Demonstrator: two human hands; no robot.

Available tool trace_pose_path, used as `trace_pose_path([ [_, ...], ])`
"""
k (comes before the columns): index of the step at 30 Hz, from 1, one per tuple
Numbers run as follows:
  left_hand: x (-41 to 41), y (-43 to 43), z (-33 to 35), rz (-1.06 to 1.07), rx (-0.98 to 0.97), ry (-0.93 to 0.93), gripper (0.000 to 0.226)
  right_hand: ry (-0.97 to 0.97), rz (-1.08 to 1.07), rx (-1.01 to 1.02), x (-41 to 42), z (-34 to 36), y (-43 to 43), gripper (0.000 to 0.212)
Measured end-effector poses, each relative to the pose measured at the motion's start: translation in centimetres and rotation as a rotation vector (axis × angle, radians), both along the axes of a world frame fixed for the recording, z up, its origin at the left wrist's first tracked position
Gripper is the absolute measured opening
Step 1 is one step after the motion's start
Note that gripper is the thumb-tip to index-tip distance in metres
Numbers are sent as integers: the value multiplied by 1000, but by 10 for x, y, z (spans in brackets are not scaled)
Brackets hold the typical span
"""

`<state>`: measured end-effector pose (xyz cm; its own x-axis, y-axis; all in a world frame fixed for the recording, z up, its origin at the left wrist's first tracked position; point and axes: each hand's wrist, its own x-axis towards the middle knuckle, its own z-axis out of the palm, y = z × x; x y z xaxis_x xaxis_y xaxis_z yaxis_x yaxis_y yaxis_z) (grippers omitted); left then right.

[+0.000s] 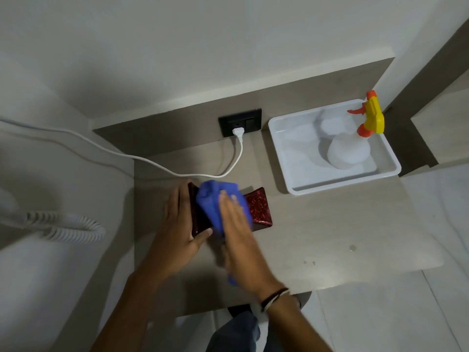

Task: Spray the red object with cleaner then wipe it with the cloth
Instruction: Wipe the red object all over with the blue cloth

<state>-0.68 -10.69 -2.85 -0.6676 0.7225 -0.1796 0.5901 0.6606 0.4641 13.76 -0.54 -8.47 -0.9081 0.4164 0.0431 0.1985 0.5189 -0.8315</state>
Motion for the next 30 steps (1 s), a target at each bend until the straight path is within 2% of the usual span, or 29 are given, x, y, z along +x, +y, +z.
trace_pose_path([
  [2, 3, 3, 2, 19, 23, 28, 110, -146, -110, -5, 19, -15, 32, 95],
  [4, 8, 8, 3, -2, 38, 29, 112, -187, -162, -34, 23, -17, 40, 93],
  [7, 7, 14, 5, -18, 62, 27, 108, -12, -105, -96, 0, 3, 3, 89],
  [9, 9, 15, 8, -34, 80, 41, 95, 148, -50, -126, -14, 15, -19, 93],
  [11, 9, 16, 10, -56, 71, 66, 87, 195, -28, -136, -20, 16, -18, 95],
  [15, 8, 18, 13, -51, 17, 117, 109, -34, -87, -58, 5, -11, 19, 86],
  [18, 8, 21, 18, -73, -3, 173, 113, -142, -166, -81, 30, -27, 53, 87],
  [21, 8, 29, 24, -89, -28, 216, 114, -110, -265, -133, 47, -25, 72, 75],
  [26, 12, 48, 31, -126, -90, 283, 115, -69, -354, -193, 51, -6, 94, 80],
  [30, 19, 66, 32, -131, -120, 308, 114, 15, -362, -188, 46, 18, 125, 73],
])
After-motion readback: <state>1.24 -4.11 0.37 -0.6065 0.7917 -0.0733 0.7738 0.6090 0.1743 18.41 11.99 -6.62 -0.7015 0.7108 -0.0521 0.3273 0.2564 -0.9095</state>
